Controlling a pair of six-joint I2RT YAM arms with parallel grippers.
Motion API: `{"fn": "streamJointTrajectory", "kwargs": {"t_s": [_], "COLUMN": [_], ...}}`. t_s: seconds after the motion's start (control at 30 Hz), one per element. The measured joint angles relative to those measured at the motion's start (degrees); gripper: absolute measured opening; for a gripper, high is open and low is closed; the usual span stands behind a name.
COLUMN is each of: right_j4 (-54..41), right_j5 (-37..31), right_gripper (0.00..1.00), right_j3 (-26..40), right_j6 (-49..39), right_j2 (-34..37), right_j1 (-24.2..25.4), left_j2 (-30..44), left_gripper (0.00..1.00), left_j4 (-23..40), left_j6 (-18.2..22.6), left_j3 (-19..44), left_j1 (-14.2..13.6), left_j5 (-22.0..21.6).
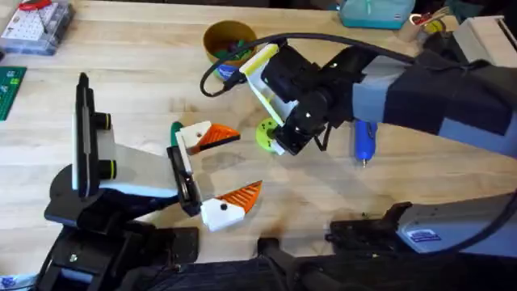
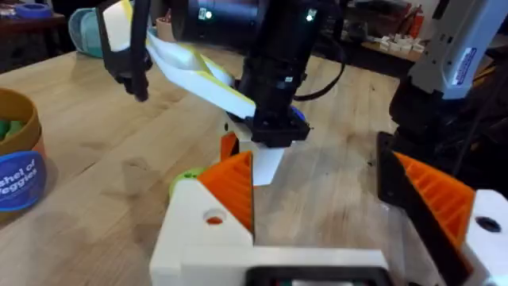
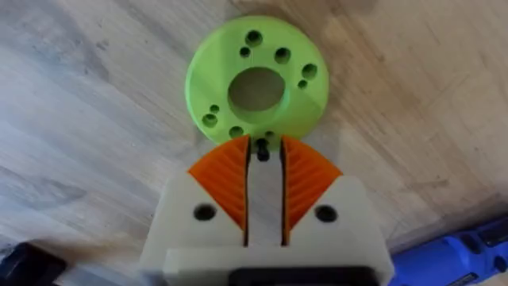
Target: Pick up the gripper from the table and insert it into the empty holder that is missing its gripper. Then pick up a screw, insert it into the mounting hole, and use the screwdriver to tighten it. Finally, clean up the table by picking up the vegetable and placing it into the bucket.
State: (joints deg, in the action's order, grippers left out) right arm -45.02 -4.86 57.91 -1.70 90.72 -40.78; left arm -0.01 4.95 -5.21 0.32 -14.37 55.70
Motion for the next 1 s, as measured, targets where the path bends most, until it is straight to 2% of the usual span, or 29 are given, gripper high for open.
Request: {"fn": "streamJointTrajectory", "kwargs": {"t_s": [0.23, 0.33, 0.6, 0.73, 1.0], "right_j4": [0.02, 0.1, 0.3, -6.05, -15.85], "right_j5": [-0.28, -0.37, -0.28, 0.48, 1.07], "right_gripper": [0.104, 0.009, 0.004, 0.004, 0.003], "right_j3": [0.0, 0.02, 0.04, 3.49, 15.68], "right_j6": [-0.07, -0.08, -0.05, -0.06, -0.05], "right_j2": [0.0, -0.01, 0.0, -0.16, -3.02], "right_j1": [0.28, 0.38, 0.4, 0.4, 0.4], "left_j2": [0.0, 0.0, 0.0, 0.0, 0.0], "left_gripper": [0.988, 0.988, 0.988, 0.988, 0.988], "left_j4": [0.0, 0.0, 0.0, 0.0, 0.0], "left_j6": [0.0, 0.0, 0.0, 0.0, 0.0], "left_j3": [0.0, 0.0, 0.0, 0.0, 0.0], "left_j1": [0.0, 0.0, 0.0, 0.0, 0.0], "left_j5": [-0.01, 0.0, -0.02, -0.02, -0.02]}}
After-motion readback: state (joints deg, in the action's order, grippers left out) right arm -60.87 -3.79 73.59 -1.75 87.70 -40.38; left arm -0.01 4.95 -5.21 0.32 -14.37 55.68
